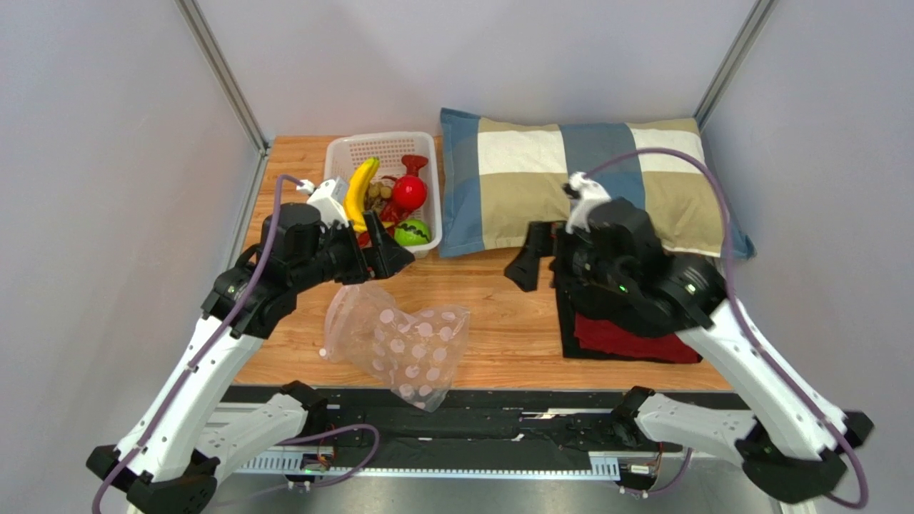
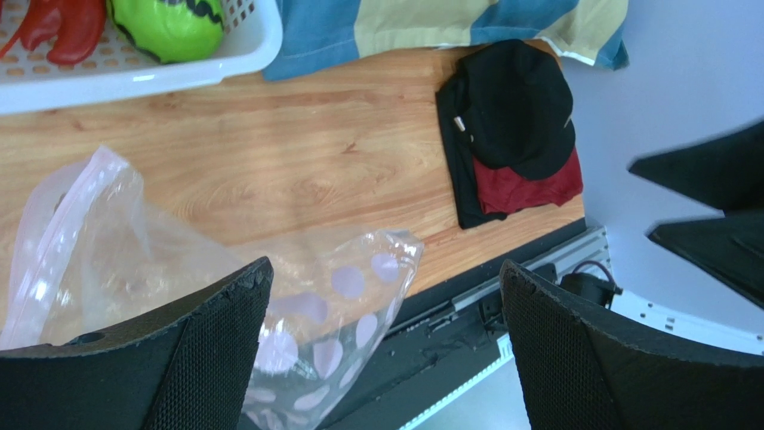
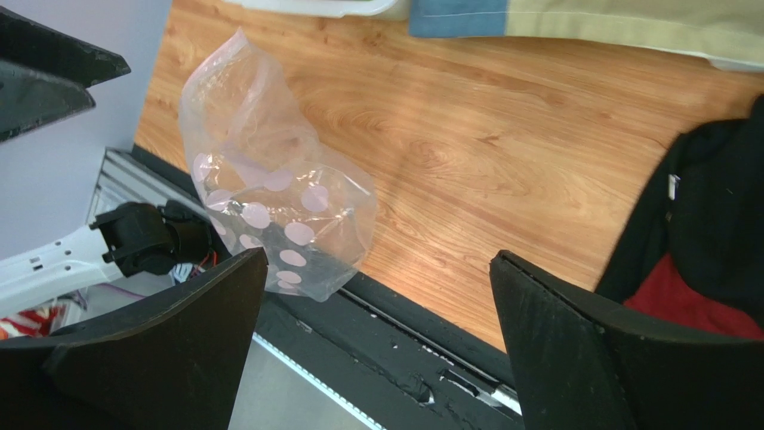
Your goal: Open the zip-top bag and remove the fake food
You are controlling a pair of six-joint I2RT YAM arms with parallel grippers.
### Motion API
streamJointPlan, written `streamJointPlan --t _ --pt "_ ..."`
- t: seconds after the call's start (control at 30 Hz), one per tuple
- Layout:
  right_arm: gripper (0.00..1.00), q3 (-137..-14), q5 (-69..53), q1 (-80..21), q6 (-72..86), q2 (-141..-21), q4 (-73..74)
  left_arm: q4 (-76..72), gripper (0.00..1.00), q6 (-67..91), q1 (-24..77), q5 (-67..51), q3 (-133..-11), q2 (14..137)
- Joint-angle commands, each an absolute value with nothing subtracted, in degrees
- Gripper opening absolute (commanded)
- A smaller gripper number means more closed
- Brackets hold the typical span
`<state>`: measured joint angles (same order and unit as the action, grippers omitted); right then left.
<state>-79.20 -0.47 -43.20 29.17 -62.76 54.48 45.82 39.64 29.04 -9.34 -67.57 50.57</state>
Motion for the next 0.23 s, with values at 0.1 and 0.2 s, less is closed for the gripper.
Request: streamJointPlan --t 0.1,0.2 --pt "1.00 -69.70 12.47 -43.33 37.97 -51.07 58.52 36.92 0.99 38.84 29.53 -11.42 -72.59 51.94" --pt "1.00 -73.38 15.11 -43.42 35.62 -48.70 60.99 35.51 0.99 39.73 29.53 -13.36 -74.35 51.59"
